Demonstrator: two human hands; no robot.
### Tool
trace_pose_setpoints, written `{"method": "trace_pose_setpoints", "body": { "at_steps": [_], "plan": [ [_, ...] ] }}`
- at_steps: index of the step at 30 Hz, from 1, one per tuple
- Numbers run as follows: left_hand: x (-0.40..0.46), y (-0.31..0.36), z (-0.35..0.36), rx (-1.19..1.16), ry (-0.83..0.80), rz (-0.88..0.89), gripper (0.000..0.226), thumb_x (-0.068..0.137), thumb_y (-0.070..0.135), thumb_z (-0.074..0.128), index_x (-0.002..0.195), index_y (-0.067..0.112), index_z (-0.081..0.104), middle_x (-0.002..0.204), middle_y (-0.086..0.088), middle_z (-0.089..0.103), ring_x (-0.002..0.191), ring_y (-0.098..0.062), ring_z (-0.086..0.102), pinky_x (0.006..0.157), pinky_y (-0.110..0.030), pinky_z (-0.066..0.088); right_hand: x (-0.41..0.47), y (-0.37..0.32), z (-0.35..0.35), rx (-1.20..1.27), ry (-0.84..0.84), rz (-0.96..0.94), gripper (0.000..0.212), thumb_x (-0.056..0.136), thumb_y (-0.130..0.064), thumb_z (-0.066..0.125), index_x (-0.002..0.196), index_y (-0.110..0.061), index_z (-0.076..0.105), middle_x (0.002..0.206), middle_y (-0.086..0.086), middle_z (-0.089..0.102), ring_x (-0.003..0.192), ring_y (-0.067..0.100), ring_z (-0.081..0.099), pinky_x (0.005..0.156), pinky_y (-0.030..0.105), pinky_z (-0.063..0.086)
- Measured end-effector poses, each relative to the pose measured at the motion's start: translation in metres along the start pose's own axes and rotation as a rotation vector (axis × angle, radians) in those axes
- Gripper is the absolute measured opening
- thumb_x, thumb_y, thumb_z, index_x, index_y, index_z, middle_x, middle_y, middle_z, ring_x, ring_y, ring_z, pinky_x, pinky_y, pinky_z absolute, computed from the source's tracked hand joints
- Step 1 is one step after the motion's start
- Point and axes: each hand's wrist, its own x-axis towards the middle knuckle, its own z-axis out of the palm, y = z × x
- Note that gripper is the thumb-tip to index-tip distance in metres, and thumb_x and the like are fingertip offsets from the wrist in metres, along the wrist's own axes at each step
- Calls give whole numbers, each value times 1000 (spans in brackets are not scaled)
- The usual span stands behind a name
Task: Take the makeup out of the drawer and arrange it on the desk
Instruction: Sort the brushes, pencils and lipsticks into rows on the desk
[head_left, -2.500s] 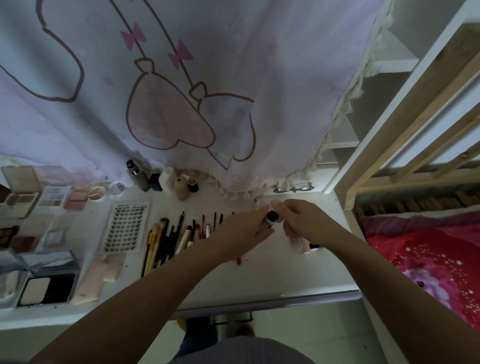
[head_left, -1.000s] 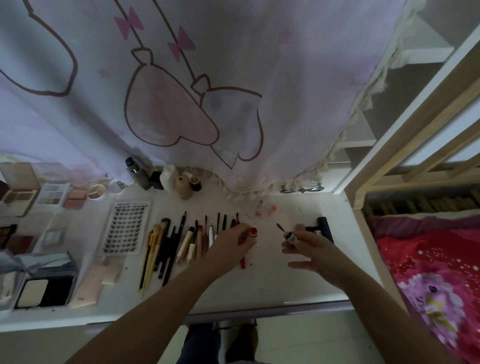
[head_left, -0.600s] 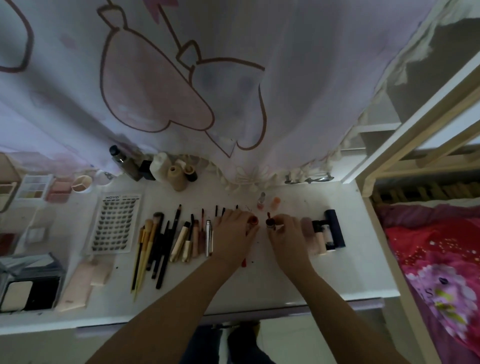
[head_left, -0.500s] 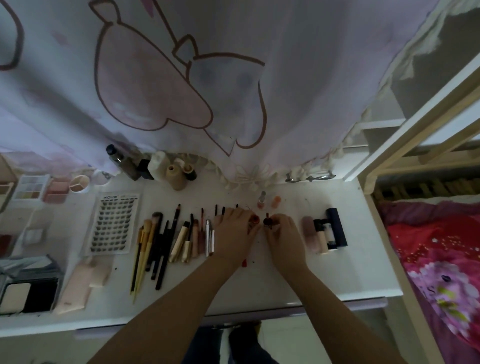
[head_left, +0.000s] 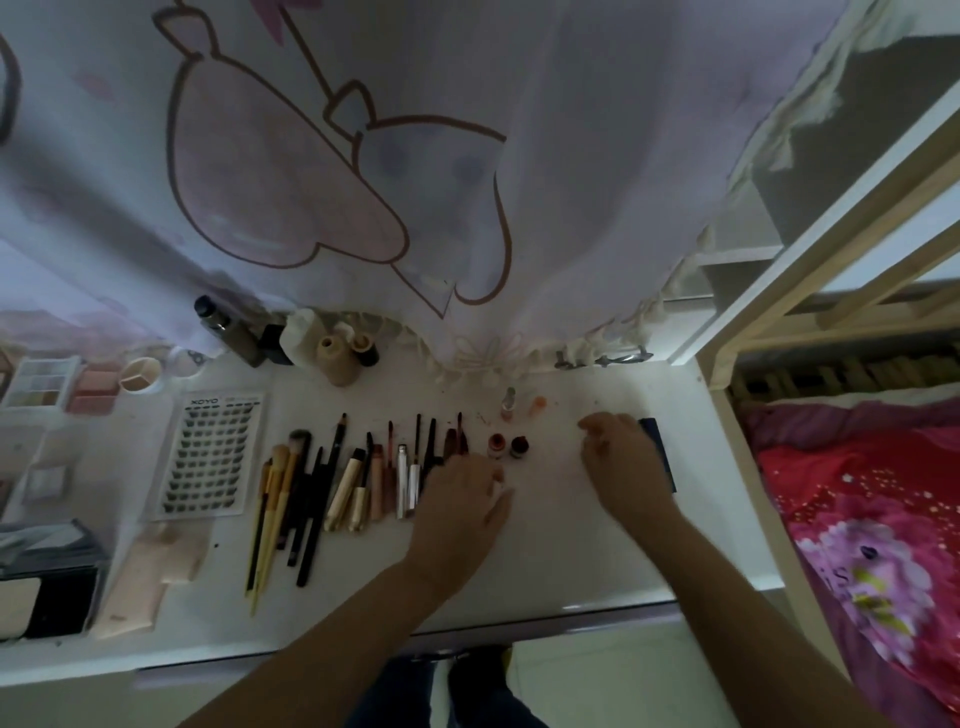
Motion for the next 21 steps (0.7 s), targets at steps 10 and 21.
{"method": "trace_pose_setpoints", "body": {
  "at_steps": [10, 21],
  "plan": [
    [41, 47, 65, 181, -386, -41, 42, 95, 34, 44, 129, 9, 43, 119, -10, 52, 109, -26, 47, 88, -36, 39, 43, 8, -9, -758, -295, -142, 41, 91, -50, 43, 112, -17, 50, 108, 3, 62, 106, 23, 51, 85, 37, 34],
    [32, 39, 33, 33, -168, 267, 56, 90, 11, 52, 143, 7, 33, 99, -10, 53, 81, -22, 51, 63, -30, 43, 42, -12, -38, 137, -312, 93, 19, 89, -35, 60, 80, -18, 60, 85, -3, 62, 81, 13, 58, 71, 24, 43]
  ]
}}
